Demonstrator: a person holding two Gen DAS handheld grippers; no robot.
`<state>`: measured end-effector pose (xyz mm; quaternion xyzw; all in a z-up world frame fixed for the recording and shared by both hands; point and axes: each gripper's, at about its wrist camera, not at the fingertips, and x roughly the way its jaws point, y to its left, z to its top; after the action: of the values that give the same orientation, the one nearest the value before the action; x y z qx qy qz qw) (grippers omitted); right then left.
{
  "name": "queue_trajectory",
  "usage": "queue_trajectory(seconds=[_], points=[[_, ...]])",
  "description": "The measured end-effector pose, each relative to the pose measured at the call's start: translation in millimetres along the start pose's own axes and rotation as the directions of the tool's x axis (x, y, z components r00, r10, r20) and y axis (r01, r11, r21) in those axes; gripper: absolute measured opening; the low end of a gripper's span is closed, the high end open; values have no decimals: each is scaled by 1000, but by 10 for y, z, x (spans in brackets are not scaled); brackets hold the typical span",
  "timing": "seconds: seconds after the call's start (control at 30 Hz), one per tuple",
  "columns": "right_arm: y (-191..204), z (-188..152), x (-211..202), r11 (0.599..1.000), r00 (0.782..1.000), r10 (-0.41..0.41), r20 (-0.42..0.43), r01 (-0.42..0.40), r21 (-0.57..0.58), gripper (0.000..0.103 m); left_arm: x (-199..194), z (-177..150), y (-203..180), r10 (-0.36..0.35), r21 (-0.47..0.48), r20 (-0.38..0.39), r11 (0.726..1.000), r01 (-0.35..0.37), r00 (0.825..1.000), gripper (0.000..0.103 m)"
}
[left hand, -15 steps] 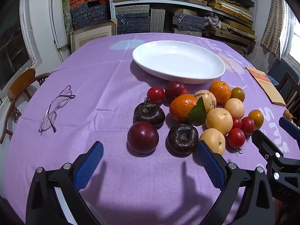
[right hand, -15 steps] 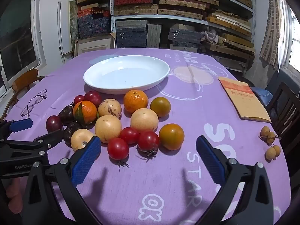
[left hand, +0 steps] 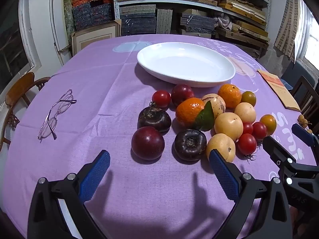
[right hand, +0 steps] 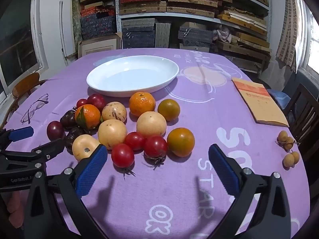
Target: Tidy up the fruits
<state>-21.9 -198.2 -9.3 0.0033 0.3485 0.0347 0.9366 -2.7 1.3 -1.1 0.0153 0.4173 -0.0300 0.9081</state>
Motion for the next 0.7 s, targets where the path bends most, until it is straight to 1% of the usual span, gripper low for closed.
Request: queue_trajectory(seconds=[0.27, 0.47, 0.7], points=[[-5, -13, 3, 1000, 1000, 9, -2, -9, 0, 99, 31, -13, 28, -12, -2, -15, 1000, 12, 1000, 100], [-2, -8, 8, 1000, 1000, 6, -1, -6, 0, 99, 66, 8, 103, -19, -36, -27, 999, 18, 999, 100], [-11, -8, 11, 1000, 1000, 7, 0, -7, 3, 99, 127, 29, 178, 3, -60, -39, 998, -5, 999, 100]])
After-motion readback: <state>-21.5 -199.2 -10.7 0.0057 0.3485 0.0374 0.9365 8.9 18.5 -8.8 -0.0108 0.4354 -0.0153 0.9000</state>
